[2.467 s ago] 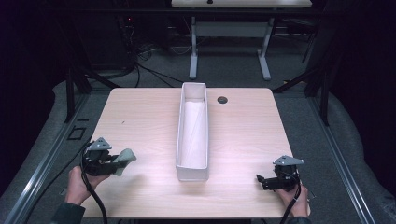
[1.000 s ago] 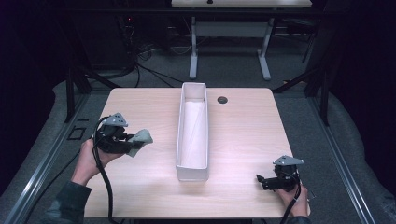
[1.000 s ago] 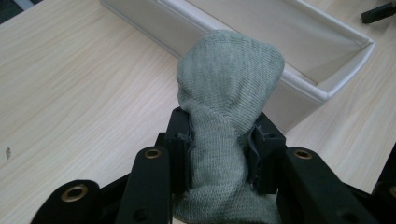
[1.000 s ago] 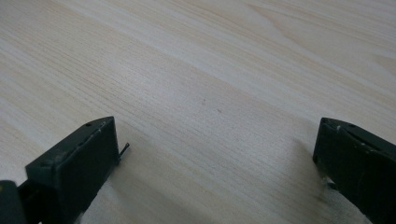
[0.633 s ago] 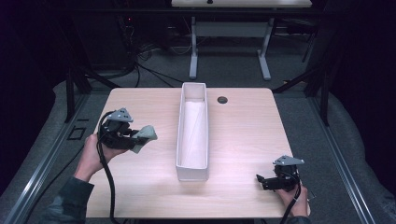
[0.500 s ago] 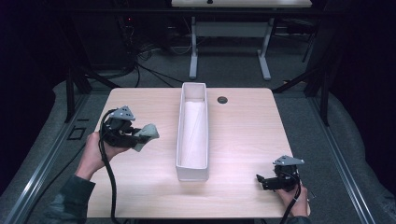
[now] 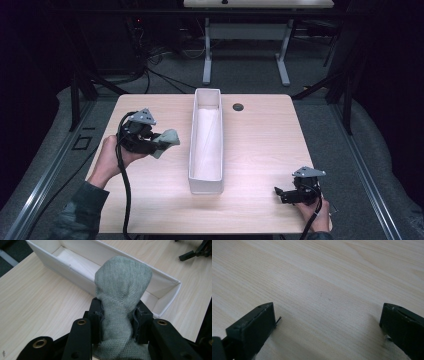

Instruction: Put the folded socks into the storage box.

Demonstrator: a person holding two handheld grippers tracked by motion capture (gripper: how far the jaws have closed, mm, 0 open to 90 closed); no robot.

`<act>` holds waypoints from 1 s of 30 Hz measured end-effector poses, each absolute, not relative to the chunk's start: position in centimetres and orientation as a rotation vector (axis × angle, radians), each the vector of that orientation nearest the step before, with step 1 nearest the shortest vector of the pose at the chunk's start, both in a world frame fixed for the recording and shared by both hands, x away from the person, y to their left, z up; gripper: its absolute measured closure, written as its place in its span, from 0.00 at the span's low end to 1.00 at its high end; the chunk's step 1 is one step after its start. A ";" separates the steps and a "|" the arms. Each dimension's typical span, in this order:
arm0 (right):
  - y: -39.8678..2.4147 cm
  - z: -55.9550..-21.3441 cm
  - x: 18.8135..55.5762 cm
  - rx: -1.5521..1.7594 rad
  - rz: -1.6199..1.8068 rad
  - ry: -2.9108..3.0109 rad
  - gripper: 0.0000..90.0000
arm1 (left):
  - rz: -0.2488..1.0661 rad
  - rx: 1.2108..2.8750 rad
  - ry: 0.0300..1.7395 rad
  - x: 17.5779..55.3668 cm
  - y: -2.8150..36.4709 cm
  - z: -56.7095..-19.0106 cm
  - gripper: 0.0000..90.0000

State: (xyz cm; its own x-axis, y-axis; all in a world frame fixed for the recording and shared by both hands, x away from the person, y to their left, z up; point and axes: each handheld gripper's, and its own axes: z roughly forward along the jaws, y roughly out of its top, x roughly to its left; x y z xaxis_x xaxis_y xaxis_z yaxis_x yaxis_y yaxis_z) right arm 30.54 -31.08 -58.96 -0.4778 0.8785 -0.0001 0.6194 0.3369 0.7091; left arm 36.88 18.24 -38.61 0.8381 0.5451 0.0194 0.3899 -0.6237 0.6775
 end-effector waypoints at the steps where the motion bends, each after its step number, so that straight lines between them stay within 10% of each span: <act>1: -31.1 -59.0 30.5 1.322 0.924 2.223 0.00 | 0.292 2.321 0.673 36.9 18.0 -38.6 0.74; 30: -31.1 -59.0 30.5 1.322 0.925 2.223 0.00 | 0.221 2.380 0.535 37.9 11.8 -38.0 0.74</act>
State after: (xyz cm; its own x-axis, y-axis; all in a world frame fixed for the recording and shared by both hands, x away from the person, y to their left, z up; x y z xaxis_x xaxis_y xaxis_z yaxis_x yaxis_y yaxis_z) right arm 30.54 -31.07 -58.96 -0.4774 0.8787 0.0000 0.6195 0.3366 0.7092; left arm 37.92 11.81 -37.97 0.9013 0.4330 0.0154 0.3180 -0.6853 0.6552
